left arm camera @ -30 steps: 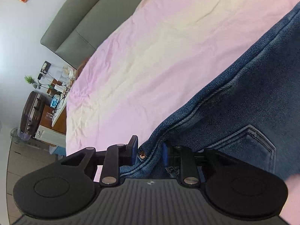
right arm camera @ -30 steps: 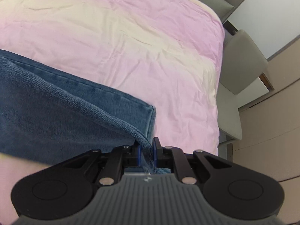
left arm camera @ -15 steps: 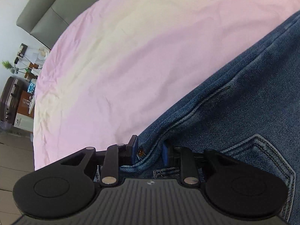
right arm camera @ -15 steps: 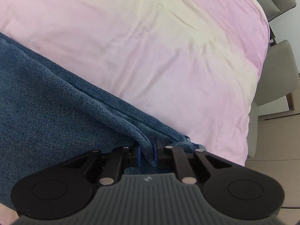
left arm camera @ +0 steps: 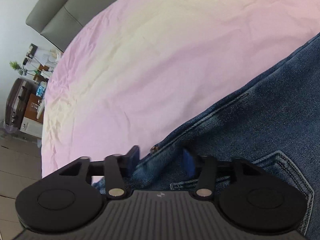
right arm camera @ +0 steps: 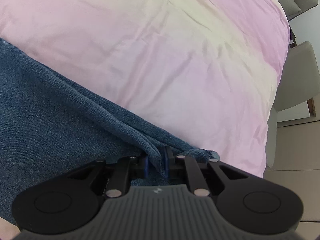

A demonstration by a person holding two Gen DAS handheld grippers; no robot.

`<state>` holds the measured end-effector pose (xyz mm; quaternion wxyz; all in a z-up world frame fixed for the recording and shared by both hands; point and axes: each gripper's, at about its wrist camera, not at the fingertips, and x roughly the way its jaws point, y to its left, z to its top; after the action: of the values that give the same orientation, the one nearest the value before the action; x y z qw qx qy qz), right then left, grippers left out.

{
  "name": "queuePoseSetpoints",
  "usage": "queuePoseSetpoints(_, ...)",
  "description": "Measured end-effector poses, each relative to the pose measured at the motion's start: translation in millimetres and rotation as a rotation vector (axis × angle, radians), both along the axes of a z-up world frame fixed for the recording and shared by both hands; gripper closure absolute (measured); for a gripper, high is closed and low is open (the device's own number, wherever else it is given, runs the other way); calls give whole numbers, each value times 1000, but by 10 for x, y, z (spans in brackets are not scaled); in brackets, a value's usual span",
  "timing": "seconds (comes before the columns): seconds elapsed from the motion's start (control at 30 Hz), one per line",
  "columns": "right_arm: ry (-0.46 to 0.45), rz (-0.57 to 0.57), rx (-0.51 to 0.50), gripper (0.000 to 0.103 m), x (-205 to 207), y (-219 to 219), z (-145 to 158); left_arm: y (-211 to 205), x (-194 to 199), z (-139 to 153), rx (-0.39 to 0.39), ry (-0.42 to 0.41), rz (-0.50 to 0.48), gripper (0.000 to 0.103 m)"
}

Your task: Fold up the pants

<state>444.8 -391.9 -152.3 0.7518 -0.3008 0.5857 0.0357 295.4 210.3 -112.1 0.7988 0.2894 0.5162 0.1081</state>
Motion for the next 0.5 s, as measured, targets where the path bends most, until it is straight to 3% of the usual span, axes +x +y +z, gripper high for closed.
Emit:
queuePoseSetpoints(0.07,-24,-36,43,79,-6,-87,131,-59,-88,167,-3,-39,-10,18)
queuePoseSetpoints(0.2,-97,-112,118,29,-175,-273,434,-150,-232,465,-57,-85,-7,18)
queuePoseSetpoints(0.4,-190,-263,160,29,-677,-796,676,-489,-719,752,-184,-148,-34,20)
queuePoseSetpoints(0.5,-199,-420,292,36,-987,-1168,638,-642,-1067,819,-281,-172,-37,22)
